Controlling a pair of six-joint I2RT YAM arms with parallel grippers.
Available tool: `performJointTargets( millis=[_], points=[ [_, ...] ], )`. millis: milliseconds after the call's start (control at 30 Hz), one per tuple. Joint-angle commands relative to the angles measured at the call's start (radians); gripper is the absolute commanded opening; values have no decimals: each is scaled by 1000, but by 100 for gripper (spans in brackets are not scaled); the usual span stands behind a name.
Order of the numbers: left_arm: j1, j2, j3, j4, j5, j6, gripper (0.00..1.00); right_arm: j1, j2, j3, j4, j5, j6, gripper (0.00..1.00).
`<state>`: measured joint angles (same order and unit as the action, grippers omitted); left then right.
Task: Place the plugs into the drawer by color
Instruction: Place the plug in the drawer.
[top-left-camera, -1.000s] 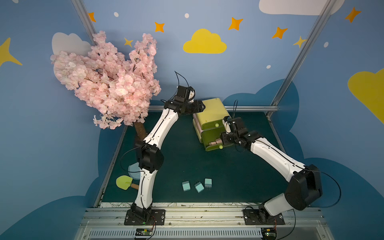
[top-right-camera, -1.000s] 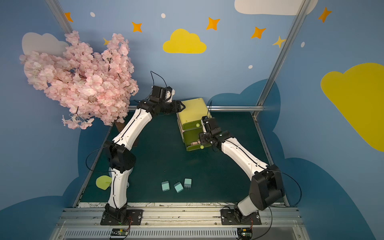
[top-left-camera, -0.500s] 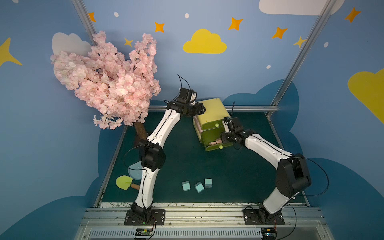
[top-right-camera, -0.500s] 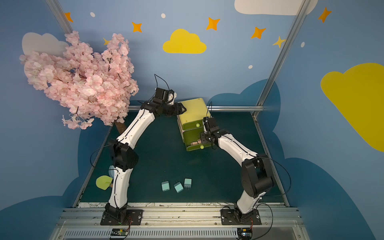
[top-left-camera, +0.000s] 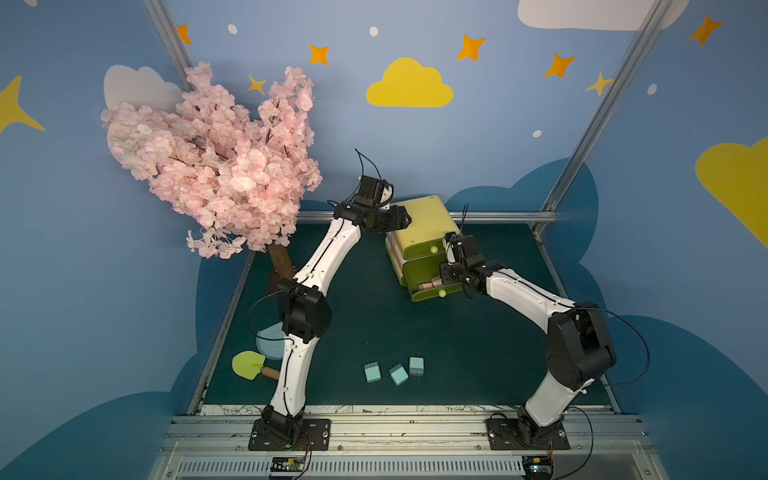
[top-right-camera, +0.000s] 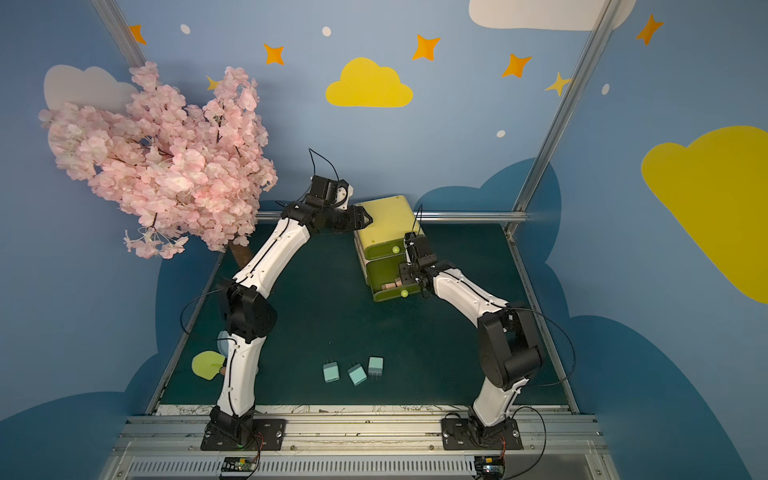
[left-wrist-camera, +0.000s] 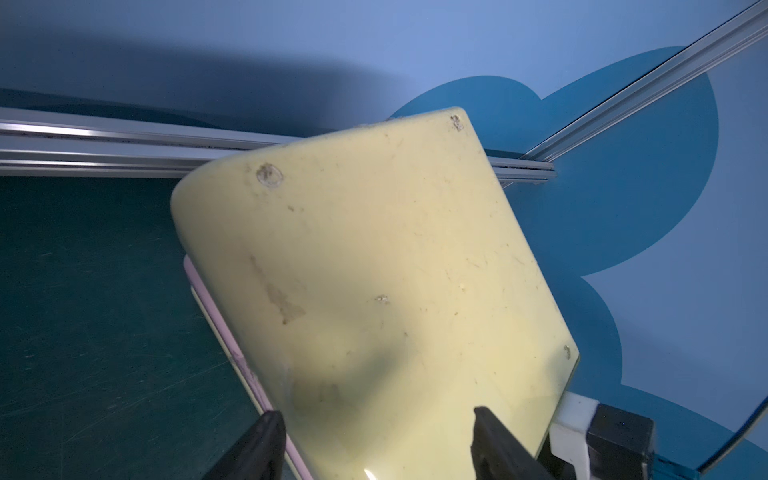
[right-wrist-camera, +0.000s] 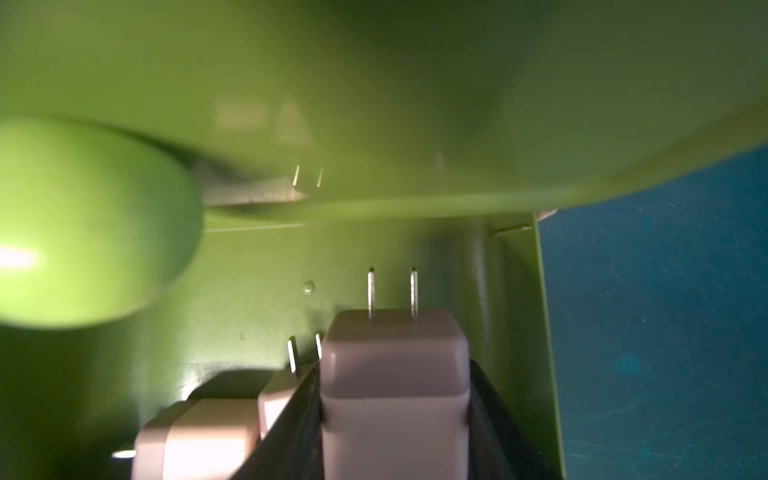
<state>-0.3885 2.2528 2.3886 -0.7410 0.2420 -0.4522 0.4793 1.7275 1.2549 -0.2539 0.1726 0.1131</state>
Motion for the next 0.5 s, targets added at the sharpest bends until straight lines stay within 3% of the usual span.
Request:
performJointTargets(
  millis=[0,167,467],
  points=[
    [-1,7,9,-17,-3,15,73,-2,-25,-29,111,-12,-15,43],
    [-3,8,7,-17,-2,16,73,0,-36,-89,211,-36,-12,45],
    [-1,13,9,-21,-3,22,73,0,10,-76,224,-56,-10,52]
  ],
)
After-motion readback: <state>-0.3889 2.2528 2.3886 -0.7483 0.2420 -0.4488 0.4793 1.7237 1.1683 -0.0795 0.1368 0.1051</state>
